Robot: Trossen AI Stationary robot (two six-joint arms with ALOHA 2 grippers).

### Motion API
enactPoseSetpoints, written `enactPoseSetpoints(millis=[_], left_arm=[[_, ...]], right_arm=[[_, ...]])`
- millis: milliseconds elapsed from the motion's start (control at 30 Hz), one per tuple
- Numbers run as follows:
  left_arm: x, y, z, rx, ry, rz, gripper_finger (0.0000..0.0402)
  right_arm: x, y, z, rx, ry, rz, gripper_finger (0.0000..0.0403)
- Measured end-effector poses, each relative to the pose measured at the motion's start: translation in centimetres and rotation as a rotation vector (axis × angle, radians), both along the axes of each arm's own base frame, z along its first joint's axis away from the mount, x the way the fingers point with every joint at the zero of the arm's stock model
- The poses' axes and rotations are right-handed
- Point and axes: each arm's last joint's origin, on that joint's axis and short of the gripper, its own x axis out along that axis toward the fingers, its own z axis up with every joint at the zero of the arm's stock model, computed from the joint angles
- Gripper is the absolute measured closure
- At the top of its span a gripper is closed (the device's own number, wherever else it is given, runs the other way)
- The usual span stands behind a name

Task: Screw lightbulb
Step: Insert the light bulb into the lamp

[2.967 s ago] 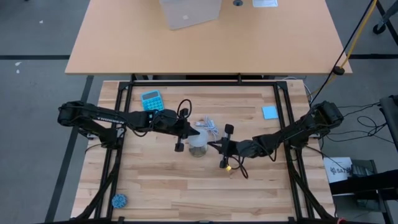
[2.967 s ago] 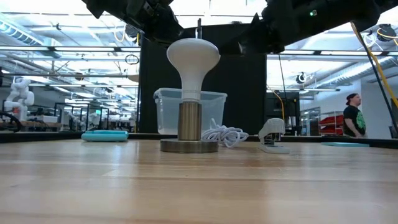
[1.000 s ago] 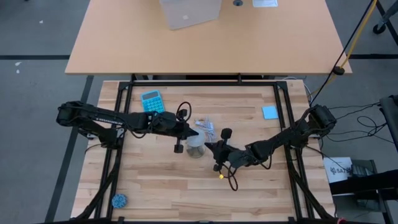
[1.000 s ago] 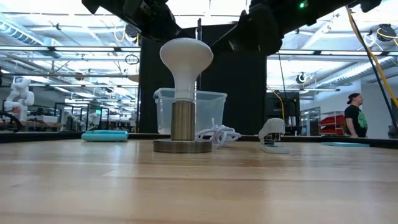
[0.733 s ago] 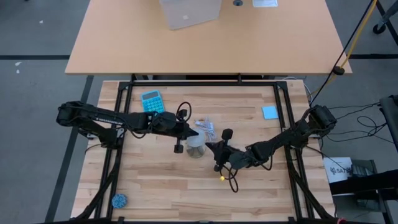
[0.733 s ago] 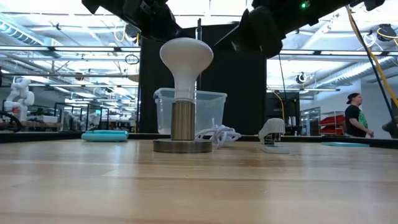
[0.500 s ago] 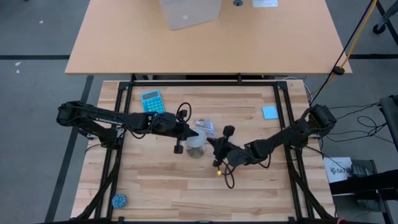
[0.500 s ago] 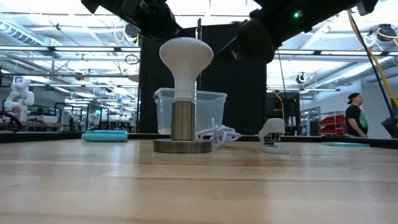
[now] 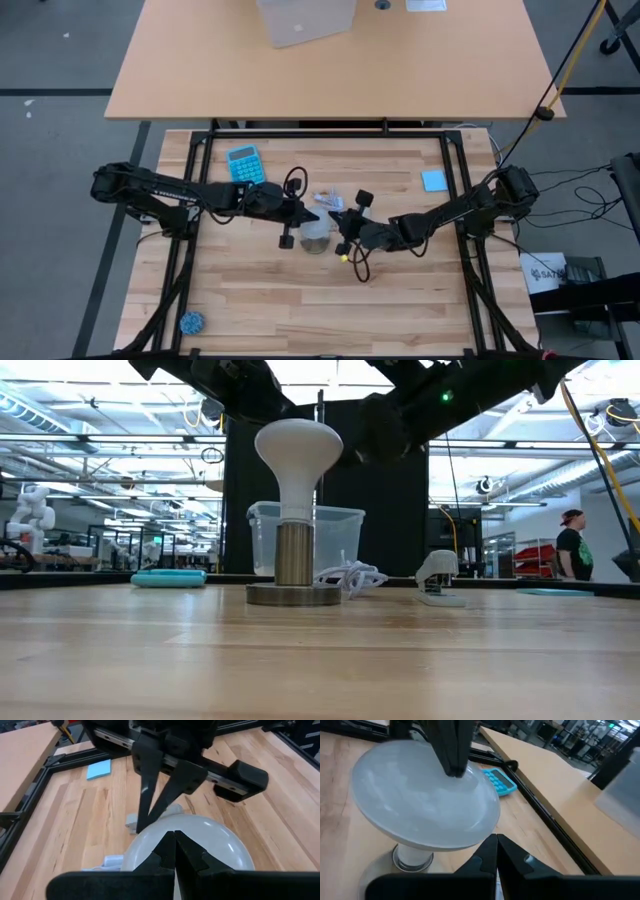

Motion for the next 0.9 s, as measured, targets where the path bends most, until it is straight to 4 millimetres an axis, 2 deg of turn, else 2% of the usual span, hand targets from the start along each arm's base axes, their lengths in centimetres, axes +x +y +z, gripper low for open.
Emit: enactPoseSetpoints(millis=[533, 900], left_arm=[[-0.1, 0.0, -0.1, 0.005, 0.009, 0.006, 0.0401], [0.0, 0.2, -0.1, 0.024, 0.006, 0.042, 0.0401]], right_arm=[[-0.5, 2.0, 0.0, -0.075, 0.037, 0.074, 0.0403], [-1.0, 4.3, 0.3, -0.142, 0.061, 0.229, 0.0403]])
